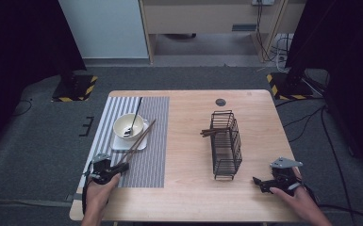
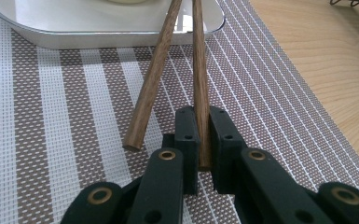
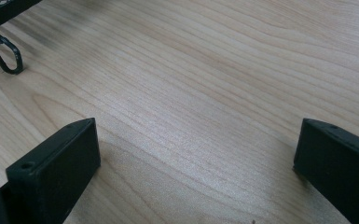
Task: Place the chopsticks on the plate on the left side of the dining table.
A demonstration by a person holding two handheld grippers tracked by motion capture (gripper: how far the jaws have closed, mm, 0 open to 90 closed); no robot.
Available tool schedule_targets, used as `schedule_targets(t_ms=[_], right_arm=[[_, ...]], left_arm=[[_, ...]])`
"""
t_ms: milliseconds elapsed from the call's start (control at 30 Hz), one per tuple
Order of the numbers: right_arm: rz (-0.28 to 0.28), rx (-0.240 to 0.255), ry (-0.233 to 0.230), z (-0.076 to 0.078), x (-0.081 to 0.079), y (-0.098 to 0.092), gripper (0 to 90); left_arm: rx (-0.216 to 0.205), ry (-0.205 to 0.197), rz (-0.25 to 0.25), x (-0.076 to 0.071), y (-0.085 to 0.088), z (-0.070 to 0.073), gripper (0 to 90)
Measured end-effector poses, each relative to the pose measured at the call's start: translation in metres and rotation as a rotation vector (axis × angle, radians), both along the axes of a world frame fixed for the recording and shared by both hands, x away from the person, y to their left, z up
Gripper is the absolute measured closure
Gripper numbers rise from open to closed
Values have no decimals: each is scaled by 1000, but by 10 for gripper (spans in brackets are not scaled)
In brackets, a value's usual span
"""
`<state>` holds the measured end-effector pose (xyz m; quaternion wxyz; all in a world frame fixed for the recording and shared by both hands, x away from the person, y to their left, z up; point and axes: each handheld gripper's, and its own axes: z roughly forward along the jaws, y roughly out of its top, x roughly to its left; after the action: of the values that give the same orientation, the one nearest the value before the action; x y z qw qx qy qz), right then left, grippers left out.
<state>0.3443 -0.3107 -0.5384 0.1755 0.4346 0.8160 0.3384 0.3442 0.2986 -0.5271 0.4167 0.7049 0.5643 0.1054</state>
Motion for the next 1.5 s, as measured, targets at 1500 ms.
schedule_targets(t_ms=[1500], right_arm=[[-6, -1, -2, 0, -1, 0, 2]], left_arm=[[-18, 36, 21, 3, -1, -3, 808]])
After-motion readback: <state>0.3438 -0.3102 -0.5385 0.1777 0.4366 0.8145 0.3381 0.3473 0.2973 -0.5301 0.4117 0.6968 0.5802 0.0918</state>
